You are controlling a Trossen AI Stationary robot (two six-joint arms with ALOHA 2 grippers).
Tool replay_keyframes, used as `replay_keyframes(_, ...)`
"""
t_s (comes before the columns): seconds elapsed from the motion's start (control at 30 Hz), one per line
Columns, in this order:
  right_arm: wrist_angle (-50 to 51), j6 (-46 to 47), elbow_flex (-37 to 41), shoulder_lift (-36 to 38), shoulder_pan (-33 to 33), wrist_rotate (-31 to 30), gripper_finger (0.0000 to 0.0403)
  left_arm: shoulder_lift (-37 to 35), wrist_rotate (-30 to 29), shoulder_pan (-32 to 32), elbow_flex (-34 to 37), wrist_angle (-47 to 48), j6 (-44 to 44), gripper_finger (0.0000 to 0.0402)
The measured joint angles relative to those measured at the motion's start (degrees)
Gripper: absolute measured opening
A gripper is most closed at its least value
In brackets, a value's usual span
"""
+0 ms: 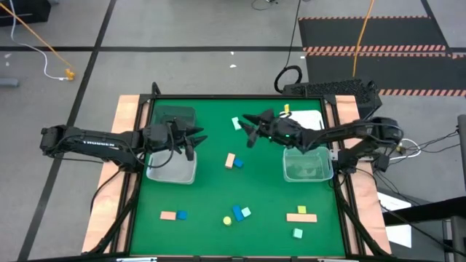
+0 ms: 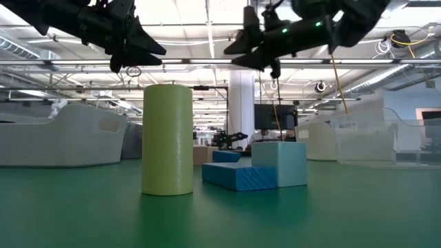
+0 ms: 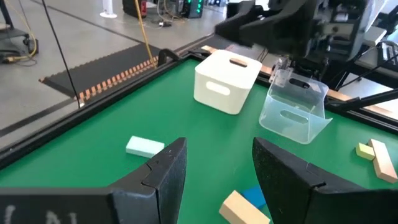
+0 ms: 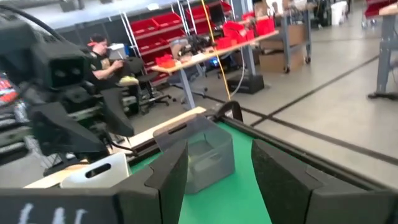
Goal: Sort & place blocks by color
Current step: Put the white rectangular block into the white bin
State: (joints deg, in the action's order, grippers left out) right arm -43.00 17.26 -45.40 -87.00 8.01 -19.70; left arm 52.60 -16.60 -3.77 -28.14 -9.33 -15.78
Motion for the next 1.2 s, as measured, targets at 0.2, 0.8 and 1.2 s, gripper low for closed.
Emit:
replay_keyframes(0.2,0.7,0.1,-6.6,-9.2,0.3,-3.9,0.0177,0.0,0.0,0.0,0.0,1.0,-1.3,0.0186)
replay_keyframes(0.8,20.0,18.5,-17.1,-22.4,3.8,-9.3,0.023,0.0,0.0,0.0,0.0,4.6,-4.5,0.0186)
replay_keyframes(1.2,21.1,27.2,-17.1,-26.6,6.2,0.5,0.0231,0.0,0.0,0.0,0.0,4.7,-5.8,0.0186)
